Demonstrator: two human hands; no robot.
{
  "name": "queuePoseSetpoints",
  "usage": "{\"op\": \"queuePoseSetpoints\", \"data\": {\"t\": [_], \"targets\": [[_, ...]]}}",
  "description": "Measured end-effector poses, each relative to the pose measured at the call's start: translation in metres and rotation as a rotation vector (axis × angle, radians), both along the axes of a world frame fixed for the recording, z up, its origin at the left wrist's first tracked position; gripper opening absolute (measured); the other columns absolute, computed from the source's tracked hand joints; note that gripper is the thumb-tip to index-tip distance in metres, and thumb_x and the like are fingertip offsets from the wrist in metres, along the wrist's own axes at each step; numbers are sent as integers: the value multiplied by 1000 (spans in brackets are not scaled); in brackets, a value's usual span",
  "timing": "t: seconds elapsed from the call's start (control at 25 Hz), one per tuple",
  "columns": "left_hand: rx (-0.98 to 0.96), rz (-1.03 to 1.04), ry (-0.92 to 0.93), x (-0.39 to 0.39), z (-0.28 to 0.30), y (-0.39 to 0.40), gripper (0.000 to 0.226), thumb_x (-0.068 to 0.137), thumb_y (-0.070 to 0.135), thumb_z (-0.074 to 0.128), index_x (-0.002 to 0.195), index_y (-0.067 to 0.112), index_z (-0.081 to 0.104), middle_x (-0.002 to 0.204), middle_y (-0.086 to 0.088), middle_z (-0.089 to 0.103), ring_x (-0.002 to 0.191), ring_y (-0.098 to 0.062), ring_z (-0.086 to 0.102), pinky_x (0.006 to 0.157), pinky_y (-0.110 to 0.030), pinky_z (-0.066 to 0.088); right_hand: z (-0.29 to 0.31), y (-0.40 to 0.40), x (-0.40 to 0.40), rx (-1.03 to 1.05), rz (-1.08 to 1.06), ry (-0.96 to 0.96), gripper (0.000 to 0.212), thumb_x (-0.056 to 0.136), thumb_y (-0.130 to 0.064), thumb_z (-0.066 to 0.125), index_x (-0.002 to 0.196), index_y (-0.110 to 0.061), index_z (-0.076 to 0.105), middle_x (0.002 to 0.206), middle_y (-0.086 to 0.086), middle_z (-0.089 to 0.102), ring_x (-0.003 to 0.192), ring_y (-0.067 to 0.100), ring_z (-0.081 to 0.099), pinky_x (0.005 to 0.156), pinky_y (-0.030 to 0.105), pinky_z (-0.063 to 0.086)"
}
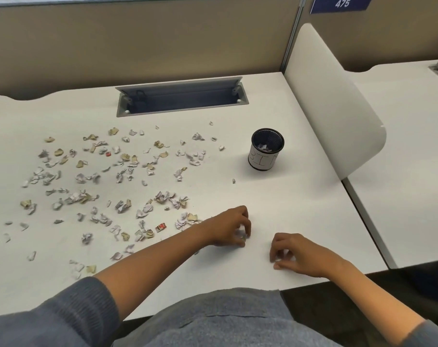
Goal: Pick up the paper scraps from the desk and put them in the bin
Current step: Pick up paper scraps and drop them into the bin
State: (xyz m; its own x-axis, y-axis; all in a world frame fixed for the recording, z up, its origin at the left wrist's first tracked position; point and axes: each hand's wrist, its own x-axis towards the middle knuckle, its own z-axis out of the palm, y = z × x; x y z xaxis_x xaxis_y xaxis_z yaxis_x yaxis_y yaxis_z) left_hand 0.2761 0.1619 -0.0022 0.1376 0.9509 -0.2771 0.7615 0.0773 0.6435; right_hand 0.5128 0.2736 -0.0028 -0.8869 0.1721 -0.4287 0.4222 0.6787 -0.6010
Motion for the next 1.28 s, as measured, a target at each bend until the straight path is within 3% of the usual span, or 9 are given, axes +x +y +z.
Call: {"op": "queuePoseSetpoints", "data": {"t": [0.16, 0.4, 0.56, 0.72, 0.8, 0.88, 1.0, 1.16, 1.28], "targets": [[-39, 88, -60, -1, 0, 1, 9, 75, 9, 71, 83, 10, 76, 89, -5, 69, 76, -16, 63, 71, -31, 54, 1, -3, -14, 8, -67, 41, 6, 90, -29, 64, 93, -33, 69, 96, -18, 60, 88, 1, 60, 80, 20, 54], [-85, 308, -206, -18, 5, 1, 9, 72, 7, 73, 74, 15, 76, 77, -2, 76, 70, -11, 68, 73, -29, 57, 7, -5, -40, -163, -425, 217, 14, 86, -18, 71, 82, -31, 71, 88, -14, 69, 85, 7, 67, 74, 23, 58], [-177, 629, -679, -32, 11, -7, 13, 76, -4, 68, 70, 7, 70, 78, -13, 72, 75, -19, 68, 75, -28, 58, 20, -4, -70, -254, -610, 352, 12, 85, -18, 72, 80, -28, 71, 82, -8, 73, 77, 9, 71, 70, 15, 54], [-288, 925, -1082, -33, 10, -7, 25, 83, -13, 43, 69, 2, 57, 87, -19, 62, 77, -27, 65, 76, -31, 58, 31, -11, -105, -292, -672, 438, 8, 85, -19, 74, 81, -26, 71, 83, -10, 74, 76, 6, 72, 69, 9, 49], [-340, 971, -1280, -33, 10, -6, 28, 80, -12, 31, 78, 0, 56, 90, -19, 62, 76, -28, 63, 74, -31, 58, 34, -19, -120, -309, -651, 457, 5, 85, -21, 74, 83, -26, 72, 85, -11, 74, 78, 5, 72, 69, 11, 50], [-371, 952, -1407, -32, 12, -6, 26, 83, 0, 32, 89, 0, 57, 88, -17, 61, 71, -26, 60, 70, -31, 55, 36, -24, -131, -337, -592, 456, 5, 88, -22, 72, 88, -27, 74, 87, -13, 75, 79, 4, 72, 68, 12, 51], [-366, 969, -1392, -32, 13, -6, 24, 92, 19, 39, 81, 7, 57, 73, -9, 53, 63, -21, 52, 62, -28, 44, 39, -24, -137, -322, -577, 476, 12, 92, -19, 67, 93, -28, 75, 88, -15, 75, 79, 4, 73, 71, 15, 55], [-318, 1135, -1321, -42, 15, -9, 28, 96, 14, 40, 73, 8, 55, 68, -7, 52, 59, -18, 48, 53, -24, 39, 27, -17, -124, -270, -660, 388, 7, 87, -27, 73, 94, -30, 71, 91, -13, 71, 76, 7, 69, 67, 25, 56], [-277, 1248, -1286, -53, 19, -10, 29, 97, 13, 37, 71, 10, 51, 65, -5, 48, 57, -17, 45, 48, -22, 34, 8, -28, -110, -126, -486, 114, 47, 72, -53, 81, 109, -33, 59, 103, -14, 58, 81, 5, 62, 64, 18, 46]]}}
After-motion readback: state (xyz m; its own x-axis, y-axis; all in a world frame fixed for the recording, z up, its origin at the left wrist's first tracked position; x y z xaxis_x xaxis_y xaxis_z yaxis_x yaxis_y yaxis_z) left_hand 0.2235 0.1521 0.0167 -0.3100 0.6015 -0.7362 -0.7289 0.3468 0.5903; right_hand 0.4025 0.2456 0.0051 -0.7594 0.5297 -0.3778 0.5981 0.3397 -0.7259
